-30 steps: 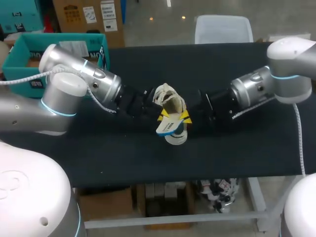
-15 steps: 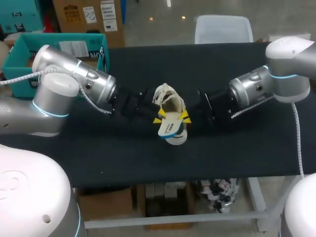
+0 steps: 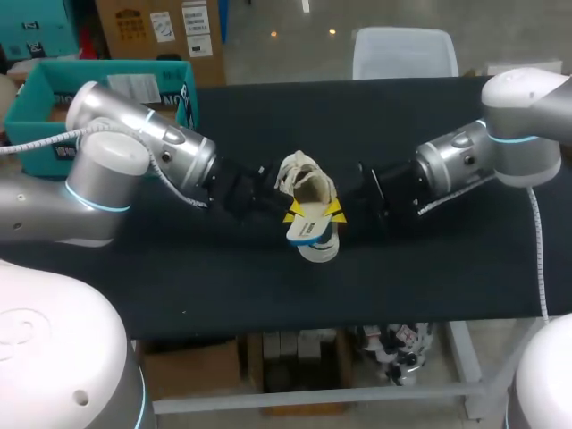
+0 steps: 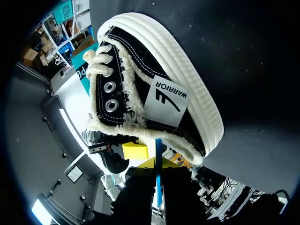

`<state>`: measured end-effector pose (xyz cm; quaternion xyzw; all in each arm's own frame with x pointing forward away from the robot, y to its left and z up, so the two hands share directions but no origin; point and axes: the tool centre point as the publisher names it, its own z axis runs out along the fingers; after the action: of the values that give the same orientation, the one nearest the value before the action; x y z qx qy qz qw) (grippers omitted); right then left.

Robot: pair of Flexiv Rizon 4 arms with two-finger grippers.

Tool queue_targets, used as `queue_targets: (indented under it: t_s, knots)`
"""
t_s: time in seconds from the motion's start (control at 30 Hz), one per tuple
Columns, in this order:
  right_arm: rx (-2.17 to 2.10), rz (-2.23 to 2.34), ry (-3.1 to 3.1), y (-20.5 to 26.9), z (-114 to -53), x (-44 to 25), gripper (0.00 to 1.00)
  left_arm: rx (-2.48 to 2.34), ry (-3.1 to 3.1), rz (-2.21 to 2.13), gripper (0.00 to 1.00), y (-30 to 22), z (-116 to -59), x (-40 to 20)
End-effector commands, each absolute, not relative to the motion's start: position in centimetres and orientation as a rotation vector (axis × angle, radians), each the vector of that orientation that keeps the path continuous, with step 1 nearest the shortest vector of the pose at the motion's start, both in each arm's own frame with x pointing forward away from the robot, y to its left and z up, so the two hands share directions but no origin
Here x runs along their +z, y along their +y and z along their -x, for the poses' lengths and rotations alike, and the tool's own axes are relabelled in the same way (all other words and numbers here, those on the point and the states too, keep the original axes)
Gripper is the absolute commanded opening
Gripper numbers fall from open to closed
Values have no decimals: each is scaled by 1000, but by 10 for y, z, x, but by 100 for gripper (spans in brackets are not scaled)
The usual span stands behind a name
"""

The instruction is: Open the shoe tongue, take the insole out of the shoe, put the insole back into the shoe, and pack the shoe into the shoebox

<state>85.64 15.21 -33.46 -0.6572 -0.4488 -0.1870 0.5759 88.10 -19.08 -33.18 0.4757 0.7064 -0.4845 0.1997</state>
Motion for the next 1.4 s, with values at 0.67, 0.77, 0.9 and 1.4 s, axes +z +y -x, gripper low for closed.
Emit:
queue_targets:
  t_s: [0.67,0.77,0.9,1.4]
  knots:
    - [-331,1557,-1112,166,-886,-361,0,-1196,2006,-1441,0,-207,-909,-346]
    - [-331,1561,-1105,165,-887,-363,0,-1188,2017,-1443,0,-207,-909,-350]
    - [-344,1570,-1097,161,-886,-362,0,-1183,2029,-1436,0,-204,-909,-353]
    - [-453,1574,-1088,143,-864,-338,45,-1219,2027,-1354,0,-190,-905,-349]
